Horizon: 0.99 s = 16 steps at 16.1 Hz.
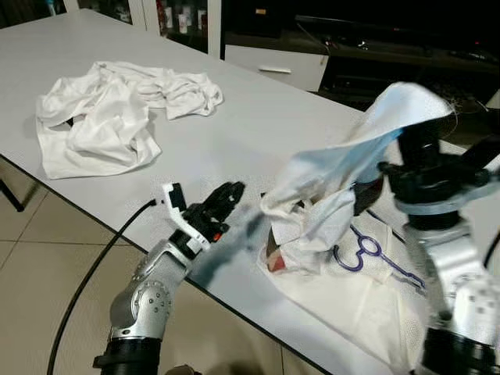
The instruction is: Hang hanger
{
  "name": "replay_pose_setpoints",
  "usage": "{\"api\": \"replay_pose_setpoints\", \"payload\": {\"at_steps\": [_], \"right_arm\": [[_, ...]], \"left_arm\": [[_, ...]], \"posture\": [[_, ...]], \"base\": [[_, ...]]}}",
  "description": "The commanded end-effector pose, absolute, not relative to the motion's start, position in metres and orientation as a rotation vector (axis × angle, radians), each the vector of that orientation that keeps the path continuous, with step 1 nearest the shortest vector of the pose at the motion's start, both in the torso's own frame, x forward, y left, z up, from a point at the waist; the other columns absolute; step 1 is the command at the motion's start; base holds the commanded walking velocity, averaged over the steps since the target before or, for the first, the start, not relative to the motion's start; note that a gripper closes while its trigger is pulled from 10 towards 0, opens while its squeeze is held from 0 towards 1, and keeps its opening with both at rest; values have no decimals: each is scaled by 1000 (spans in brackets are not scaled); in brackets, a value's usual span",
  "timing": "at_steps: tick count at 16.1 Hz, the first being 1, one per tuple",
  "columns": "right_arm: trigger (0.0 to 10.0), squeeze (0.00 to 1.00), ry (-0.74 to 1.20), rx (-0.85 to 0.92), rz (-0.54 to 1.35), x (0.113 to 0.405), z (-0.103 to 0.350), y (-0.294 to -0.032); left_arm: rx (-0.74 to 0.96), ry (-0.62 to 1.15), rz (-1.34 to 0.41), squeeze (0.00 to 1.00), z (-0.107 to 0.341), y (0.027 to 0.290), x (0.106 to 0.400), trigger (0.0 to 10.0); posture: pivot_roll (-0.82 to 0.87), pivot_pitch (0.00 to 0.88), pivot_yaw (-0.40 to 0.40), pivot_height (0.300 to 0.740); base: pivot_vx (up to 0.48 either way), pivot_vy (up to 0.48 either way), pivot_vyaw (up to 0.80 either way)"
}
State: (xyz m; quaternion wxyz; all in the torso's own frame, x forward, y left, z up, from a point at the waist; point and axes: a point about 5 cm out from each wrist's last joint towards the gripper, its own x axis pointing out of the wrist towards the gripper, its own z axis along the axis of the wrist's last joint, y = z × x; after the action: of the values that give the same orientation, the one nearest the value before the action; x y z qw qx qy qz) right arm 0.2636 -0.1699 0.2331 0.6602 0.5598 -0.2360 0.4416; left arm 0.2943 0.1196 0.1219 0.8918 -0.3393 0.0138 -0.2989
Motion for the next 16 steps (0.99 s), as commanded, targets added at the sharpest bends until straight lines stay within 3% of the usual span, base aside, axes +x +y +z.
{"api": "replay_pose_setpoints", "payload": {"at_steps": [1,6,7,11,12,13,16], "right_arm": [[0,0,-554,1274,986,266,231,-170],[0,0,-536,1305,956,282,221,-150],[0,0,-540,1306,962,282,222,-149],[0,0,-584,1334,1022,278,233,-145],[0,0,-593,1342,1039,275,236,-143],[0,0,-605,1352,1070,272,241,-140],[0,0,-620,1367,1122,266,248,-135]], "left_arm": [[-709,44,-627,0,122,115,295,10000],[-791,59,-748,0,122,98,283,10000],[-777,63,-758,1000,121,97,282,10000],[-485,111,-709,1000,102,98,282,10000],[-487,114,-710,294,102,97,283,10000],[-486,114,-714,0,102,96,284,10000],[-498,104,-722,0,103,91,286,10000]], "posture": [[56,69,-67,740],[57,69,-65,740],[57,70,-64,740],[58,66,-70,740],[56,64,-69,740],[54,63,-69,740],[49,64,-68,740]], "base": [[0,0,0],[0,0,0],[0,0,0],[0,0,0],[0,0,0],[0,0,0],[0,0,0]]}}
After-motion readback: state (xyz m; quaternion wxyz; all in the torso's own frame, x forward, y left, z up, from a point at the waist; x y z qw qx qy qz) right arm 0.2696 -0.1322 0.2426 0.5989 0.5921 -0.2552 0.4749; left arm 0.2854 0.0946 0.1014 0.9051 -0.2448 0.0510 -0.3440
